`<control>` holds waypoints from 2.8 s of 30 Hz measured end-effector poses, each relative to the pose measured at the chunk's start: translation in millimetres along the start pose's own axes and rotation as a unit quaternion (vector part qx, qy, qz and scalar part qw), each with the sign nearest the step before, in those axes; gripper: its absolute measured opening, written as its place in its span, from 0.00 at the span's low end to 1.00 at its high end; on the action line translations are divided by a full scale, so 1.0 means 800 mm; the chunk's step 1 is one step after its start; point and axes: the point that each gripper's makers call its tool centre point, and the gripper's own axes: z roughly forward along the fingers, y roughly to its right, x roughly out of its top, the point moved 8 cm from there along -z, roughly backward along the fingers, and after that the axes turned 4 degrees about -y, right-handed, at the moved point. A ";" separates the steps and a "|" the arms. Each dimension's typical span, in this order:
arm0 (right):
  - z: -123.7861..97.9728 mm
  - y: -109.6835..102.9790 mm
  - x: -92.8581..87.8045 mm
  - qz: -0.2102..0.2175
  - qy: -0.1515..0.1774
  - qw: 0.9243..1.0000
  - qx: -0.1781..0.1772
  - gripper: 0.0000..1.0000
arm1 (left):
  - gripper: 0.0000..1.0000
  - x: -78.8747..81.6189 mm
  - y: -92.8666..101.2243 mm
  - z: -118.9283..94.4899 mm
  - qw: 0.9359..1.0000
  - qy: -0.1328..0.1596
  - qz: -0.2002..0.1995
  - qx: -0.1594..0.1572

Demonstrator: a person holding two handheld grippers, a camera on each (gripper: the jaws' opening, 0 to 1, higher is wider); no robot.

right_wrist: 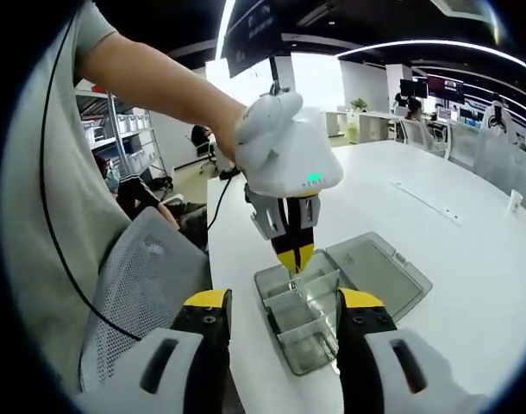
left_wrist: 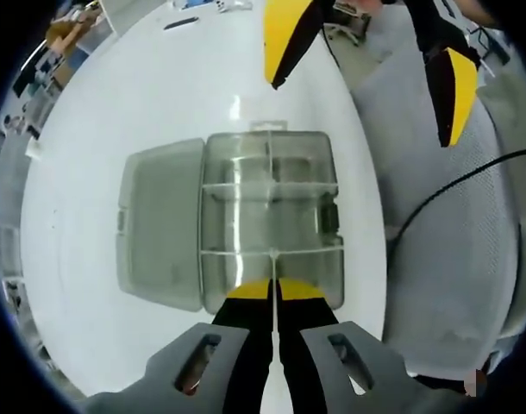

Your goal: Insert the divider into the dual guide fixture by aligning both edges with the guide slots and pushing it downward to the bottom, including one-sided entry, uneven engagement, binding, and posture correction.

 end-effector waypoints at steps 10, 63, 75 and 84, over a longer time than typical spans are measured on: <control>0.001 0.001 0.000 -0.001 0.000 1.000 0.000 0.46 | 0.00 -0.001 0.000 0.005 1.000 -0.002 0.001 0.000; -0.001 0.000 -0.002 0.001 -0.002 1.000 0.000 0.46 | 0.00 -0.004 0.001 0.017 1.000 0.004 -0.009 0.001; -0.001 0.001 -0.001 0.001 -0.001 1.000 0.000 0.46 | 0.00 -0.005 0.004 0.020 1.000 0.006 -0.009 0.014; 0.000 0.001 -0.001 0.000 -0.001 1.000 0.000 0.46 | 0.00 -0.005 0.005 0.020 1.000 0.005 -0.006 0.019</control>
